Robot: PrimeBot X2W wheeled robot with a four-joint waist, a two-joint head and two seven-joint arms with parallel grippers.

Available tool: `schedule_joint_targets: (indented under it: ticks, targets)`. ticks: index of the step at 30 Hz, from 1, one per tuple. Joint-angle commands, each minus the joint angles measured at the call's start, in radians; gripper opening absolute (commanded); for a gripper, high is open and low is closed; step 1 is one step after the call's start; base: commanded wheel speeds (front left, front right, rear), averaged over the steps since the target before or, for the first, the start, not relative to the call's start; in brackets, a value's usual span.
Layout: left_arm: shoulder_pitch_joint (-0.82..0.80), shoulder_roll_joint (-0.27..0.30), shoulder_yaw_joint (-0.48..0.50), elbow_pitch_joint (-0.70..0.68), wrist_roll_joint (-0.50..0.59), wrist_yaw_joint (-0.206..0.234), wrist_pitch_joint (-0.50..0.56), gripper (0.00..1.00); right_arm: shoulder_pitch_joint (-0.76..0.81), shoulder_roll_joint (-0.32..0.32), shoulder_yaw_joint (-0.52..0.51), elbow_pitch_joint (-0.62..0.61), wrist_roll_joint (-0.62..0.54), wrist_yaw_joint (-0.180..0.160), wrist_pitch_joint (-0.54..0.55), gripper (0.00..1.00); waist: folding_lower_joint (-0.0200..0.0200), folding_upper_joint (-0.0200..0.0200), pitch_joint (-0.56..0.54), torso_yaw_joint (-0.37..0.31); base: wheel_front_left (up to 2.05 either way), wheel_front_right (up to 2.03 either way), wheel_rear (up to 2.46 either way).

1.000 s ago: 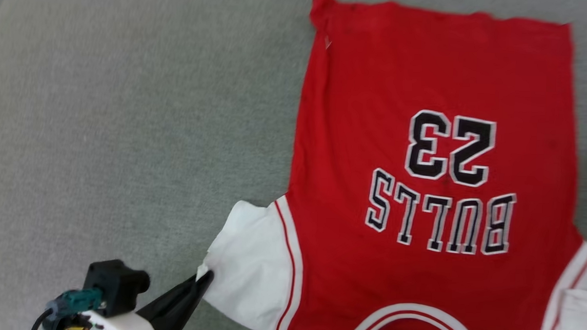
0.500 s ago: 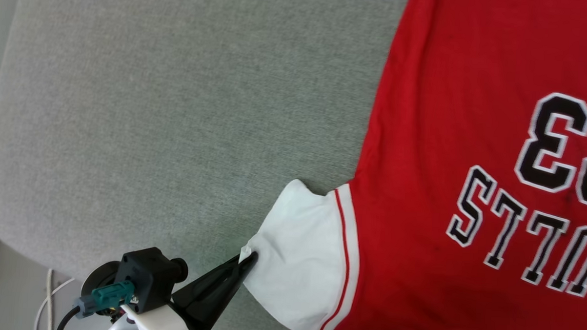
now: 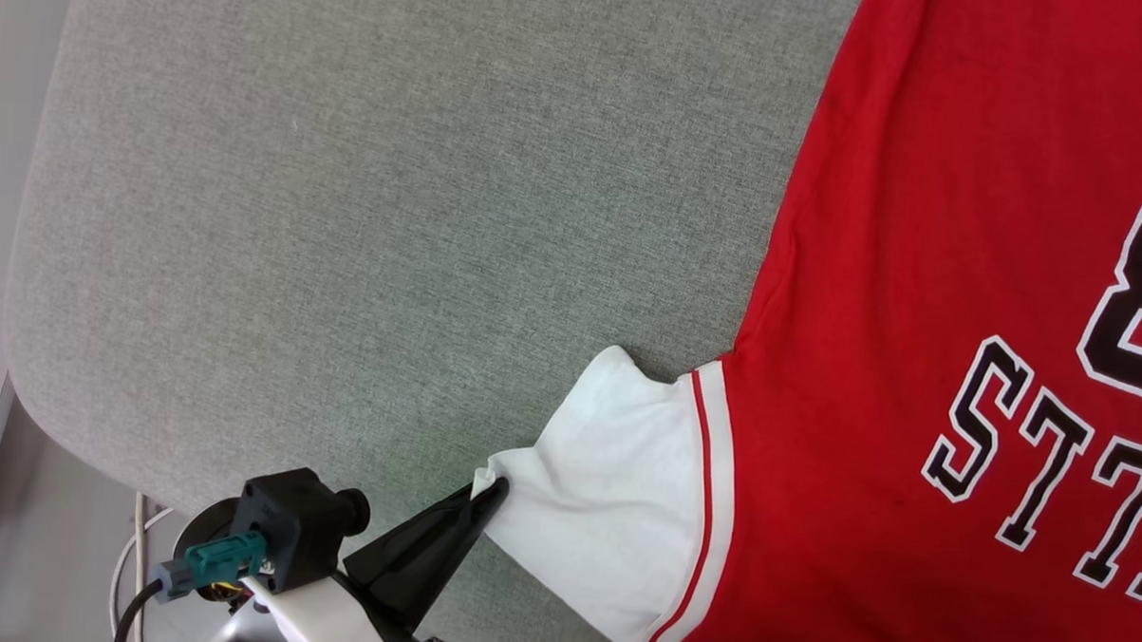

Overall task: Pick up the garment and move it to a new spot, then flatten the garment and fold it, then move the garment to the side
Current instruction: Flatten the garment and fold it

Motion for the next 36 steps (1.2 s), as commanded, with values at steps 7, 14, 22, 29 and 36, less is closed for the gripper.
schedule_joint_targets:
  ticks: [7, 14, 22, 29, 36]
  targets:
    - [-0.014, 0.009, 0.004, 0.028, 0.009, 0.0, -0.009, 0.0, 0.142, 0.03, 0.0, 0.051, 0.016, 0.0, 0.024, 0.0, 0.0001, -0.0001, -0.058, -0.031, 0.0, 0.0, 0.0]
    - [0.007, 0.024, 0.018, 0.059, 0.004, 0.016, -0.013, 0.0, 0.247, 0.057, -0.021, 0.008, 0.051, 0.0, 0.007, 0.0, 0.0001, -0.0001, -0.157, -0.111, 0.0, 0.0, 0.0]
    - [0.039, 0.049, 0.029, 0.093, -0.007, 0.036, 0.0, 0.0, 0.431, 0.092, -0.018, -0.052, 0.138, 0.0, -0.021, 0.0, 0.0001, -0.0001, -0.285, -0.213, 0.0, 0.0, 0.0]
    - [0.083, 0.058, 0.052, 0.112, -0.024, 0.074, -0.012, 0.0, 0.615, 0.106, 0.008, -0.132, 0.237, 0.0, -0.056, 0.0, 0.0001, -0.0001, -0.384, -0.301, 0.0, 0.0, 0.0]
    - [0.106, 0.053, 0.067, 0.142, -0.028, 0.098, -0.031, 0.0, 0.824, 0.131, -0.012, -0.229, 0.327, 0.0, -0.097, 0.0, 0.0001, -0.0001, -0.455, -0.363, 0.0, 0.0, 0.0]
